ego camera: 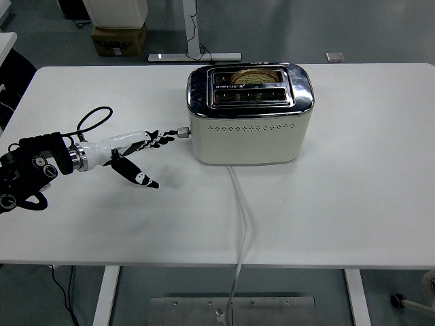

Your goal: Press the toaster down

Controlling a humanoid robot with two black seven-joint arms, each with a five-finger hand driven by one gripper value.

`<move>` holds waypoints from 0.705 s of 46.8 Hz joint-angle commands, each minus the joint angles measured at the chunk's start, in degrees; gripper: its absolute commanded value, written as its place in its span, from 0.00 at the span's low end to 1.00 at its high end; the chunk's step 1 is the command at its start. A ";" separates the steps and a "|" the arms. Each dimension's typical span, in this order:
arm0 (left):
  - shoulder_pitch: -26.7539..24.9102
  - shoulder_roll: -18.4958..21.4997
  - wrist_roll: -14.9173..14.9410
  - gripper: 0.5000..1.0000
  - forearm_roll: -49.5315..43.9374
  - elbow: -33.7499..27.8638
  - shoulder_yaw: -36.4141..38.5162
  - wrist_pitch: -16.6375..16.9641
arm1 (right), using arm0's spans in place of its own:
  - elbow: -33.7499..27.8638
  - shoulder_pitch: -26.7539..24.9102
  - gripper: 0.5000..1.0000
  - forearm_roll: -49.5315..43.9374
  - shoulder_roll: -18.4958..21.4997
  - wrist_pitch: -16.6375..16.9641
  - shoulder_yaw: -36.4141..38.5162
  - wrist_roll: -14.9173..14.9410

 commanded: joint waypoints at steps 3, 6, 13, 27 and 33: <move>0.18 0.04 -0.03 1.00 0.00 0.27 -0.04 0.01 | 0.00 0.00 1.00 0.02 0.00 0.00 0.08 0.00; 0.18 0.04 -0.03 1.00 0.00 0.35 0.05 0.01 | 0.00 0.00 1.00 0.02 0.00 0.00 -0.01 0.00; 0.18 0.22 -0.03 1.00 -0.53 0.35 -0.04 0.09 | 0.00 0.00 1.00 0.02 0.00 0.00 -0.01 0.00; 0.00 0.83 -0.03 1.00 -3.08 0.53 -0.31 0.09 | 0.00 0.00 1.00 -0.06 0.00 0.00 -0.01 0.00; -0.44 1.97 -0.03 1.00 -7.55 2.20 -0.31 0.09 | 0.00 0.00 1.00 0.03 0.00 0.00 0.08 0.00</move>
